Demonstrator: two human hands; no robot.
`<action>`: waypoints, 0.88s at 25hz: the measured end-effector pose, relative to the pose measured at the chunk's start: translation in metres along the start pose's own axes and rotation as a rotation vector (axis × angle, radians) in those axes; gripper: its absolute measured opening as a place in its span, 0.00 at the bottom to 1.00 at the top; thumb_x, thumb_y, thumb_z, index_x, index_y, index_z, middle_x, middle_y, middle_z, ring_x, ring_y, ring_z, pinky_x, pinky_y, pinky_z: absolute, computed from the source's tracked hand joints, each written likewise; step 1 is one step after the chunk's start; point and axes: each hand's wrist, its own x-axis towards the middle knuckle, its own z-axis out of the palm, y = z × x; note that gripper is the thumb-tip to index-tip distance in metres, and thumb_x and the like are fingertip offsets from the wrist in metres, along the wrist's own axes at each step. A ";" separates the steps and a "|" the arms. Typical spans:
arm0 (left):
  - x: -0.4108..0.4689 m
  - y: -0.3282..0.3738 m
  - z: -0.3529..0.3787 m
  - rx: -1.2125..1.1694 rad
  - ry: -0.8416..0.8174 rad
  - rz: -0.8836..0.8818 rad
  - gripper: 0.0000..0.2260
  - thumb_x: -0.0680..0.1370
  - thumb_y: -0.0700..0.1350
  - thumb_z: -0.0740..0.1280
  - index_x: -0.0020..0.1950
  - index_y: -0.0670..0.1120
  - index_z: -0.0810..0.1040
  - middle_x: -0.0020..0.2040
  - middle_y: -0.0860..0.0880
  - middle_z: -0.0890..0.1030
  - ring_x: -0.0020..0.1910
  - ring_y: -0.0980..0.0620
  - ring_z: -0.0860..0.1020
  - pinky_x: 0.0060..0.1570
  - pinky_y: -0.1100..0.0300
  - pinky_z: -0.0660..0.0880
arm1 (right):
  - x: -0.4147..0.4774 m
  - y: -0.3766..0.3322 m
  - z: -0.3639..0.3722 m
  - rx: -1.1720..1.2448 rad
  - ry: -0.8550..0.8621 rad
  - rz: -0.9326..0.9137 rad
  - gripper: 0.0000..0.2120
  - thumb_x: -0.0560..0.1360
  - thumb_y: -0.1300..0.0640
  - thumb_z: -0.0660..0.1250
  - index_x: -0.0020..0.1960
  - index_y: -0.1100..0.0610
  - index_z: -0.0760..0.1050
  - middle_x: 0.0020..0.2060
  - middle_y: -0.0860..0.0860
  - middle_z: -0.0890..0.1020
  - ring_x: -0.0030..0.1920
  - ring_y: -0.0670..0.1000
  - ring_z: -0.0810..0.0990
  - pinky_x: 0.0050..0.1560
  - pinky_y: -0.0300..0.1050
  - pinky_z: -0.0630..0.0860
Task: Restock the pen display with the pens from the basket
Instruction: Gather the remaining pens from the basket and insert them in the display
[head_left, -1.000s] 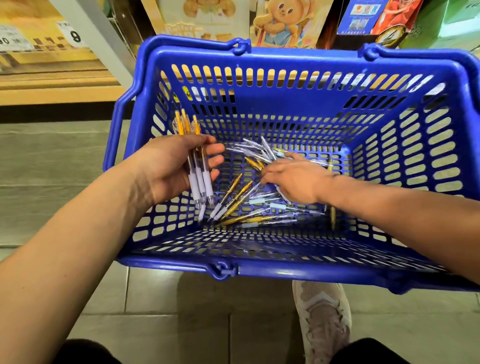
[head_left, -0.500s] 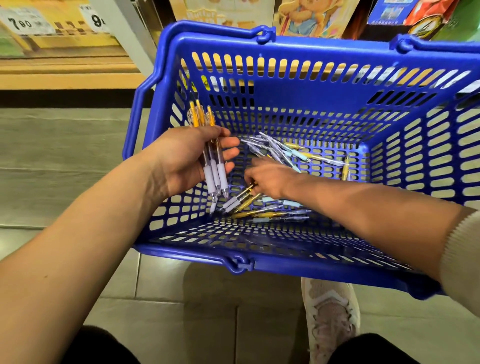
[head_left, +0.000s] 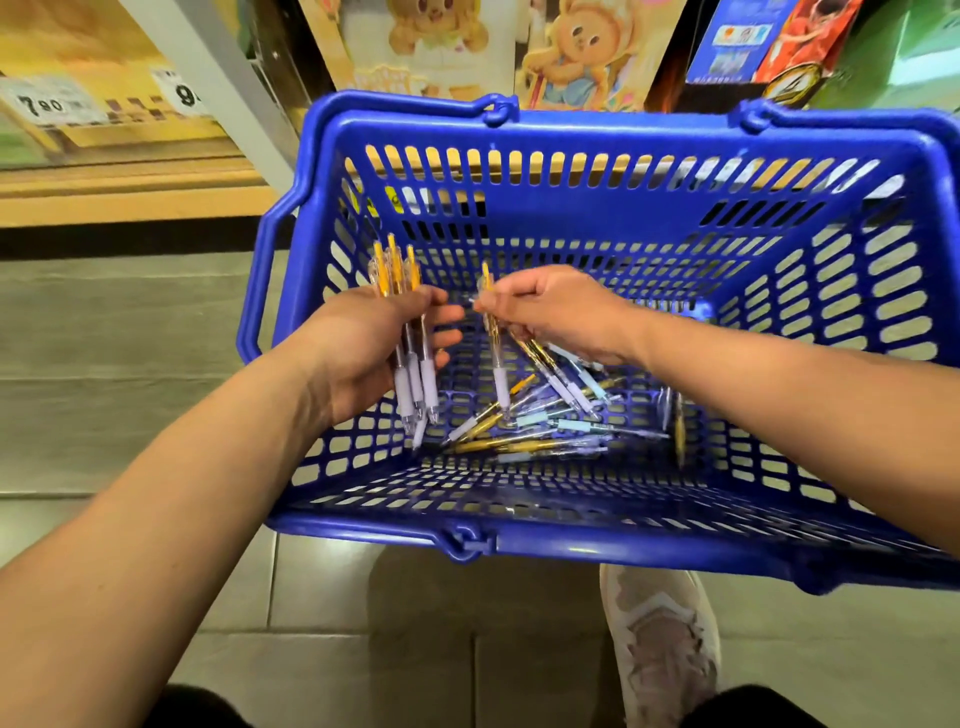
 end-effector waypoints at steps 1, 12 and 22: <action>0.001 -0.001 -0.001 0.017 0.007 0.000 0.10 0.86 0.43 0.60 0.59 0.41 0.80 0.53 0.43 0.87 0.48 0.49 0.86 0.46 0.55 0.84 | -0.001 -0.007 0.000 0.110 -0.029 0.017 0.21 0.70 0.36 0.72 0.52 0.50 0.85 0.36 0.44 0.82 0.38 0.42 0.78 0.44 0.36 0.77; -0.008 -0.003 -0.007 -0.008 -0.078 -0.024 0.12 0.85 0.44 0.62 0.63 0.40 0.79 0.52 0.42 0.86 0.47 0.48 0.86 0.47 0.54 0.84 | 0.000 -0.042 0.024 0.335 -0.057 0.012 0.12 0.76 0.63 0.72 0.60 0.61 0.80 0.45 0.58 0.87 0.47 0.54 0.87 0.47 0.41 0.83; -0.018 0.011 -0.012 -0.173 -0.091 0.064 0.09 0.84 0.44 0.62 0.55 0.40 0.79 0.41 0.45 0.84 0.41 0.49 0.84 0.50 0.51 0.84 | 0.023 0.005 0.038 -0.195 -0.049 0.245 0.13 0.80 0.59 0.67 0.65 0.56 0.76 0.48 0.52 0.85 0.44 0.49 0.84 0.46 0.42 0.83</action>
